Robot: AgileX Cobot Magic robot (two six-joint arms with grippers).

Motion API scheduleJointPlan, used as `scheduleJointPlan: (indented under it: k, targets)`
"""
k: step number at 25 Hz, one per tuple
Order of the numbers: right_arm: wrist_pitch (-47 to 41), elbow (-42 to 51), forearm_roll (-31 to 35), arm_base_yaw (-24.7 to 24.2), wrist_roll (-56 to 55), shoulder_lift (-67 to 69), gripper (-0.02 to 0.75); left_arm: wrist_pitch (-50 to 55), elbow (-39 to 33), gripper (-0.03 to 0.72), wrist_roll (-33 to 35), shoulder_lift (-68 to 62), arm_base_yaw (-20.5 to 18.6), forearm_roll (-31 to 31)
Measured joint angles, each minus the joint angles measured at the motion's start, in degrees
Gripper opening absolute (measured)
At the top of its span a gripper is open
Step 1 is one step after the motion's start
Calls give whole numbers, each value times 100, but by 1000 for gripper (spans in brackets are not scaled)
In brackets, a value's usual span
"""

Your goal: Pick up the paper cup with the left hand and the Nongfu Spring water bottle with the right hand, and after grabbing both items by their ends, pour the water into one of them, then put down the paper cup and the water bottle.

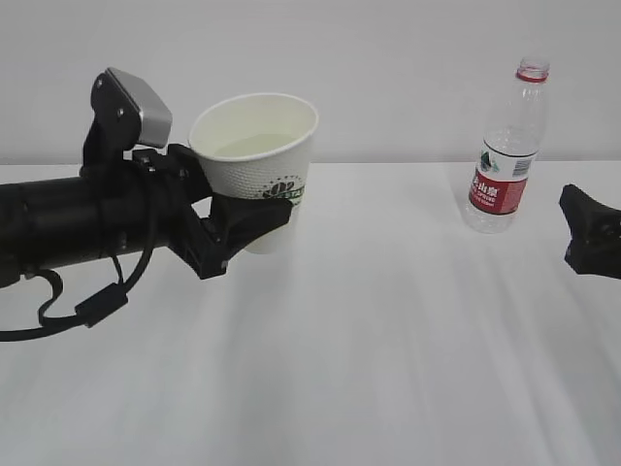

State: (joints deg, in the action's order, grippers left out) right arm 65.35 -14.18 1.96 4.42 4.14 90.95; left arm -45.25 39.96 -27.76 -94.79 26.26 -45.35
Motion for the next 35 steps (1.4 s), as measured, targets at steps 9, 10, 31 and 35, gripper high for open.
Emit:
scheduleJointPlan:
  k: [9, 10, 31, 35]
  targets:
    - [8, 0, 0, 0, 0, 0, 593, 0, 0, 499, 27, 0, -358, 25]
    - [8, 0, 0, 0, 0, 0, 593, 0, 0, 499, 31, 0, -390, 24]
    - [8, 0, 0, 0, 0, 0, 593, -23, 0, 499, 315, 0, -1082, 519]
    - [8, 0, 0, 0, 0, 0, 593, -32, 0, 499, 361, 0, -1189, 681]
